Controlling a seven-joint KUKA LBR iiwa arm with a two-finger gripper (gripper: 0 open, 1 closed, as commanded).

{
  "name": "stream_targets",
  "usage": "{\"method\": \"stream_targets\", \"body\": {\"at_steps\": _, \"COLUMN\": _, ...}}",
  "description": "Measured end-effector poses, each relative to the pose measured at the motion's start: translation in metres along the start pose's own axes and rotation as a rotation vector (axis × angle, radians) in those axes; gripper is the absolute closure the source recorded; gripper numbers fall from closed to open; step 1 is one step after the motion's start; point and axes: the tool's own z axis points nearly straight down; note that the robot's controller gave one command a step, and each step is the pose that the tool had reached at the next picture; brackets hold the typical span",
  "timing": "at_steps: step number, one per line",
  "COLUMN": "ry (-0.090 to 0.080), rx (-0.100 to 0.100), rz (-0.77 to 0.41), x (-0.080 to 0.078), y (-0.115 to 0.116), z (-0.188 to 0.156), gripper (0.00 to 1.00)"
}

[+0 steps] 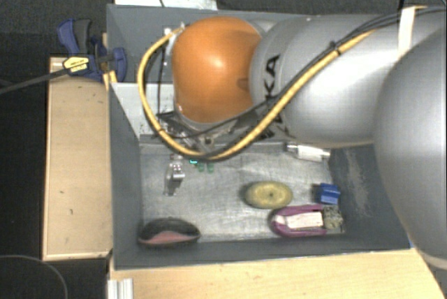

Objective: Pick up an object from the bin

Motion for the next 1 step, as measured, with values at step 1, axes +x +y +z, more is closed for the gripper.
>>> {"method": "stream_targets", "body": {"at_steps": 1, "ry": 0.003, "rx": 0.002, "rz": -0.077, "x": 0.0606, "y": -0.0043, "z": 0.0795, "gripper": 0.0}}
